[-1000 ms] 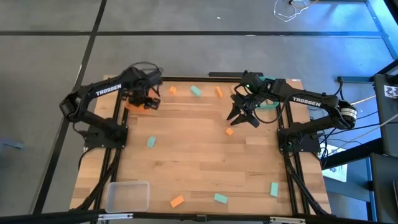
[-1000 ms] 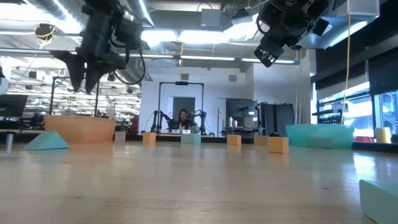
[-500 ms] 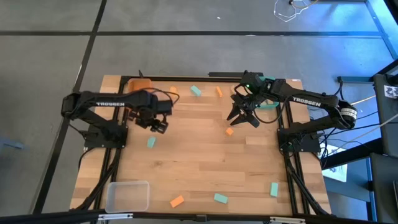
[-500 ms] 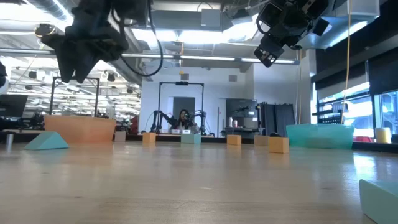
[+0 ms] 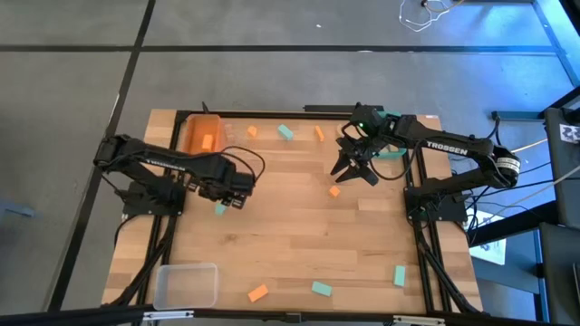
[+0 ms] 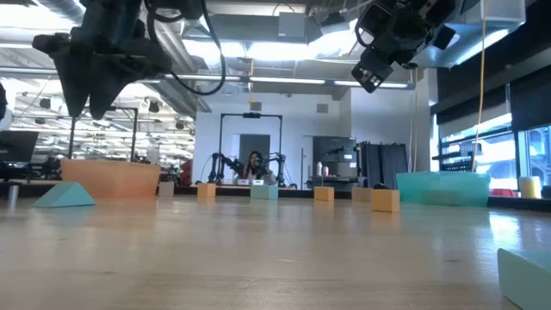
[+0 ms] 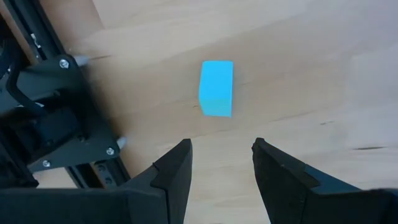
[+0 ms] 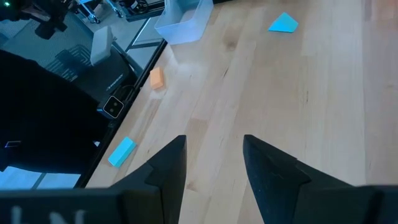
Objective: Sort & place blocks by color
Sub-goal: Put the blue block into the transparent bin
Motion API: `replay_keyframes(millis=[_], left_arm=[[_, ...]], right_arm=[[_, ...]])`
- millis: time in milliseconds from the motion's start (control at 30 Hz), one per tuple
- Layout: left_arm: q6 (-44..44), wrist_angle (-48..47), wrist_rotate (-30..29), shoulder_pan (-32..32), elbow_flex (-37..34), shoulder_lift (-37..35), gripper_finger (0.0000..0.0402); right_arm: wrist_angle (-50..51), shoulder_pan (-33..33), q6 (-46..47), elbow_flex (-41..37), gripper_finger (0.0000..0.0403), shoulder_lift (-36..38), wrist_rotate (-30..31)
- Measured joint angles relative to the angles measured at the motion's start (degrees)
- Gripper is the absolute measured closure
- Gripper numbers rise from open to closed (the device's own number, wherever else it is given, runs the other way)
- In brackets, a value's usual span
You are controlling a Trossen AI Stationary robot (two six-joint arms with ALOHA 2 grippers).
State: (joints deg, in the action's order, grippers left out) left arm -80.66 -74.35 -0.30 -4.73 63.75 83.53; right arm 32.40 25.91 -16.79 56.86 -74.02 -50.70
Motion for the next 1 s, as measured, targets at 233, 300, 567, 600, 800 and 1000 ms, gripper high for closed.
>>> replay_keyframes(millis=[233, 300, 567, 600, 800, 1000], left_arm=[[1.55, 0.11, -3.24, -1.23, -0.02, 4.64, 0.0243], [1.77, 0.11, -3.5, -1.23, -0.02, 5.53, 0.0243], [3.23, 1.58, -2.13, -1.2, -4.59, 7.28, 0.0242], [3.17, 2.26, -0.8, -1.19, -6.41, 7.26, 0.0242], [3.21, 17.44, 3.78, -2.11, -14.59, 4.64, 0.0242], [2.86, 21.64, 0.87, -2.5, -15.23, 4.44, 0.0241]], right_arm=[[0.0, 0.0, -0.2, 0.0, 0.0244, 0.0, -0.03], [0.0, 0.0, -0.2, 0.0, 0.0244, 0.0, -0.04], [0.0, 0.0, -0.23, 0.0, 0.0244, 0.0, -0.02], [0.0, 0.0, -0.2, 0.0, 0.0244, 0.0, -0.02], [0.0, -0.01, -0.22, 0.0, 0.0244, 0.0, -0.02], [0.0, -0.01, -0.05, 0.0, 0.0244, 0.0, -0.02]])
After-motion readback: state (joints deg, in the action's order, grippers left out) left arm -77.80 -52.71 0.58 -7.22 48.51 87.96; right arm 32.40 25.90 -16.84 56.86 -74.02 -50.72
